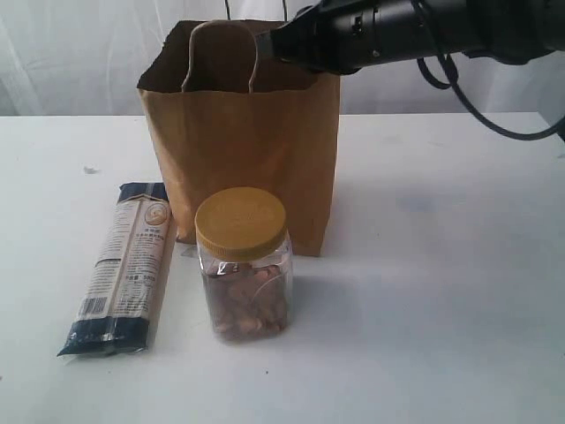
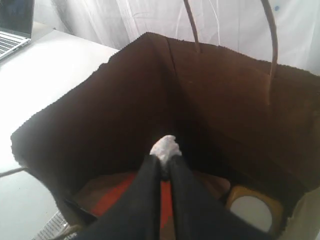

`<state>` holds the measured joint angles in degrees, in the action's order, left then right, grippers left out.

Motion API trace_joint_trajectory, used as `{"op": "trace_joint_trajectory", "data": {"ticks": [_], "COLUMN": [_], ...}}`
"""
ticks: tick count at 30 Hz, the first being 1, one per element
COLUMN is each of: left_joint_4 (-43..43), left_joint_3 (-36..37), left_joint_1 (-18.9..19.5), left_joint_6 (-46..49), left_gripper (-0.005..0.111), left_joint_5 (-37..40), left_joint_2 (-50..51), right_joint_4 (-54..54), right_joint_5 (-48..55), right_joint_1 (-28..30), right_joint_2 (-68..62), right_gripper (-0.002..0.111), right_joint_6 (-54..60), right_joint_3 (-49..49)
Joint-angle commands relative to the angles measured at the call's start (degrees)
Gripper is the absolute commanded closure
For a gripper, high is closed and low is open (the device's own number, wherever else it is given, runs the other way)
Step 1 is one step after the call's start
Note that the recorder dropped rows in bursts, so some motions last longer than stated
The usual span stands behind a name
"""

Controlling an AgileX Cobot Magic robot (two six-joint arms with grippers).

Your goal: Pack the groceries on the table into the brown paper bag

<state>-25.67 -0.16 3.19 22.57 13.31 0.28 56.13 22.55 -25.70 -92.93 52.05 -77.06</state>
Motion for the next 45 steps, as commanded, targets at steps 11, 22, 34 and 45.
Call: {"op": "trace_joint_trajectory", "data": {"ticks": [11, 22, 34, 45], "left_joint_4": [-0.40, -0.40, -0.40, -0.40], "left_joint_3": [0.16, 0.16, 0.16, 0.16], "left_joint_1": [0.05, 0.05, 0.05, 0.05], "left_joint_6": [-0.29, -0.29, -0.29, -0.29], "left_gripper": [0.107, 0.107, 0.107, 0.107], "left_joint_5": [0.14, 0.14, 0.14, 0.14], "left_joint_2": [-0.28, -0.28, -0.28, -0.28], "right_joint_4": [-3.02, -24.72, -26.85, -19.46], "right_joint_5": [3.01, 27.53, 26.49, 5.81], "right_joint_1": [0.03, 0.03, 0.03, 0.03], "right_joint_2": [1.75, 17.05, 31.10, 29.07], "right_gripper": [0.080, 0.108, 0.108, 0.108], "right_joint_6": [0.56, -17.22, -26.07, -27.90], "right_joint_3": [-0.48, 0.12, 21.13, 39.76]}}
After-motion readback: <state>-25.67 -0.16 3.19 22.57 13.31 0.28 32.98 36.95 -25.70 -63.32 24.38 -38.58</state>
